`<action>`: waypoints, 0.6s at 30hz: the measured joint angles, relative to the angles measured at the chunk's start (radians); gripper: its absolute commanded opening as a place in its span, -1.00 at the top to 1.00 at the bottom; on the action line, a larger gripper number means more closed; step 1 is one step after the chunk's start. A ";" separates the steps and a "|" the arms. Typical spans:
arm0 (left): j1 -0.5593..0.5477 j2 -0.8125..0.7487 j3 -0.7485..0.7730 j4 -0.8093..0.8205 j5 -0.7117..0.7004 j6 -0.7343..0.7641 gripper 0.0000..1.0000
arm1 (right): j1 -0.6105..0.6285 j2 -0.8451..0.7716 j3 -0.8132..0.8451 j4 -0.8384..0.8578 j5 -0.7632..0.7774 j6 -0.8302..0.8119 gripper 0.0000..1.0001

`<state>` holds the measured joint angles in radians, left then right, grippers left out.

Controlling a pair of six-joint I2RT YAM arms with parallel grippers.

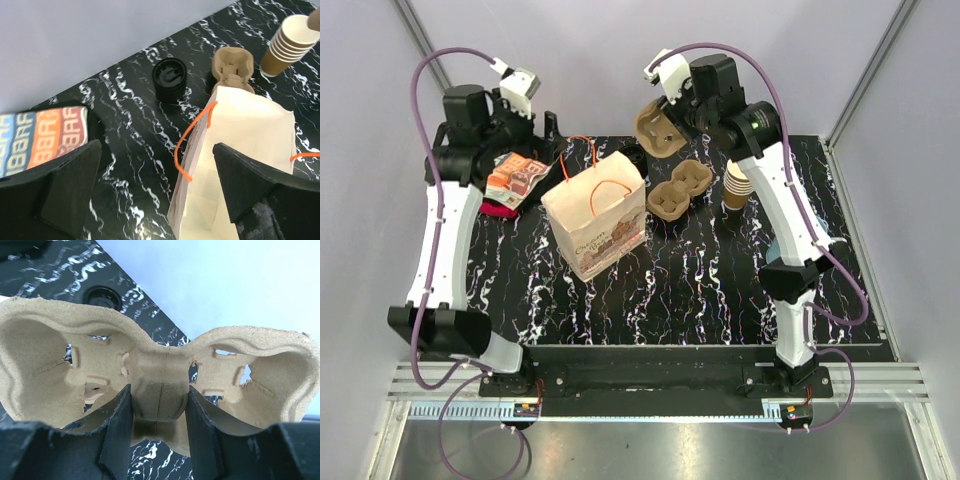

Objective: Pack the takeout coffee

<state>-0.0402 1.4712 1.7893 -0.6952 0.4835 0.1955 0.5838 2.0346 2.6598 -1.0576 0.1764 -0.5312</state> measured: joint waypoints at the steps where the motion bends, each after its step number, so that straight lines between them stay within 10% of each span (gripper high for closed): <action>1: -0.005 0.020 0.011 0.004 0.012 0.005 -0.98 | 0.008 -0.010 -0.005 0.000 0.000 0.000 0.05; 5: -0.019 0.091 0.045 0.010 0.068 0.023 -0.79 | 0.051 -0.051 -0.024 0.000 0.004 0.000 0.05; 13: -0.045 0.116 0.049 0.013 0.132 0.052 0.69 | 0.153 -0.096 -0.052 0.007 0.035 -0.002 0.04; 18: -0.066 0.114 0.049 0.013 0.137 0.060 1.00 | 0.179 -0.097 -0.068 0.006 0.047 -0.001 0.03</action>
<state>-0.1062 1.5848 1.8385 -0.6823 0.6205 0.2558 0.7628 1.9381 2.5916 -1.0519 0.2237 -0.5323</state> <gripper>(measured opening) 0.079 0.485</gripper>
